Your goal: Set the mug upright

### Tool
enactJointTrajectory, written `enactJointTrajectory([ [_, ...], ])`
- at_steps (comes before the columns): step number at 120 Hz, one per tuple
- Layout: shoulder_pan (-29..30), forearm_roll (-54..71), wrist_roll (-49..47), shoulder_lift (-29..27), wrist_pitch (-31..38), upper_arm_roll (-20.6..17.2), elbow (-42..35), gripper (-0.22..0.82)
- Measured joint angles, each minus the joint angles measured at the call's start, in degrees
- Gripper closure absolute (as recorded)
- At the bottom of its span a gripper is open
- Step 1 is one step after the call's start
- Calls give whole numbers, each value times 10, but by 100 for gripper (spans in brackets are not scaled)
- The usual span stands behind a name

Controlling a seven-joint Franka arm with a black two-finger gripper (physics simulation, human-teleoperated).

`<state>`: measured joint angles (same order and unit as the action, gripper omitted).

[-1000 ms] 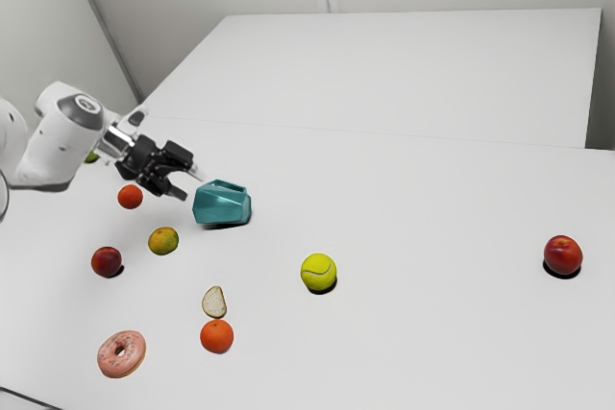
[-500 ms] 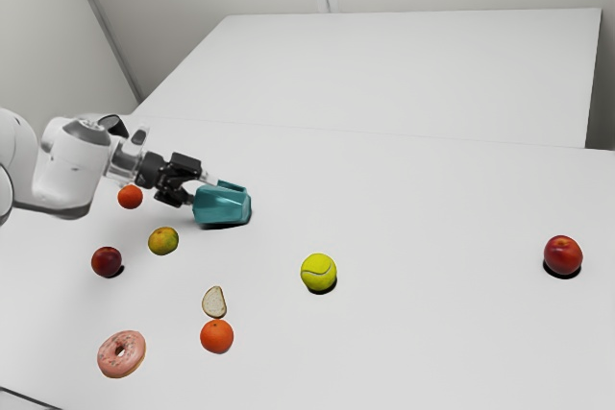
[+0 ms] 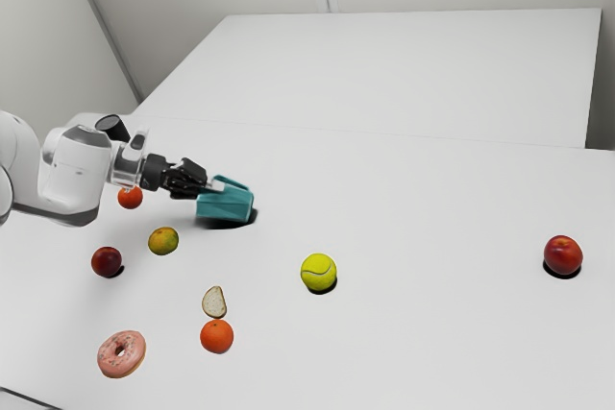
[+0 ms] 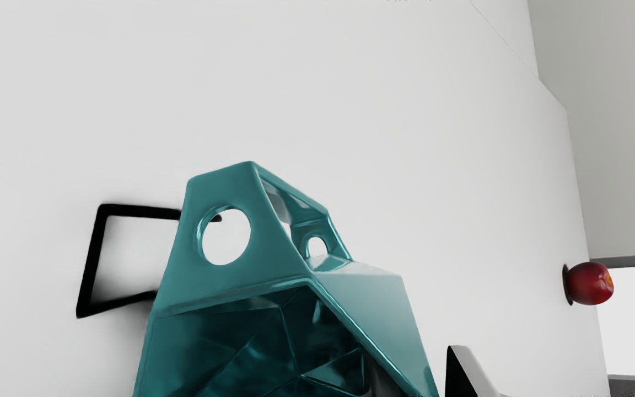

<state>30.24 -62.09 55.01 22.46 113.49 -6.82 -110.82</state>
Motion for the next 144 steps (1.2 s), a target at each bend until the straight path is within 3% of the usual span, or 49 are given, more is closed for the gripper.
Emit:
enactJointTrajectory([
  [33,0,0,31,-9,6,-2,0,75],
  [68,-33,30,47,-104,13,-2,-38,78],
  [96,-88,197,-6,-170,34,-3,-45,79],
  [144,-158,443,-181,-247,45,-12,-94,79],
])
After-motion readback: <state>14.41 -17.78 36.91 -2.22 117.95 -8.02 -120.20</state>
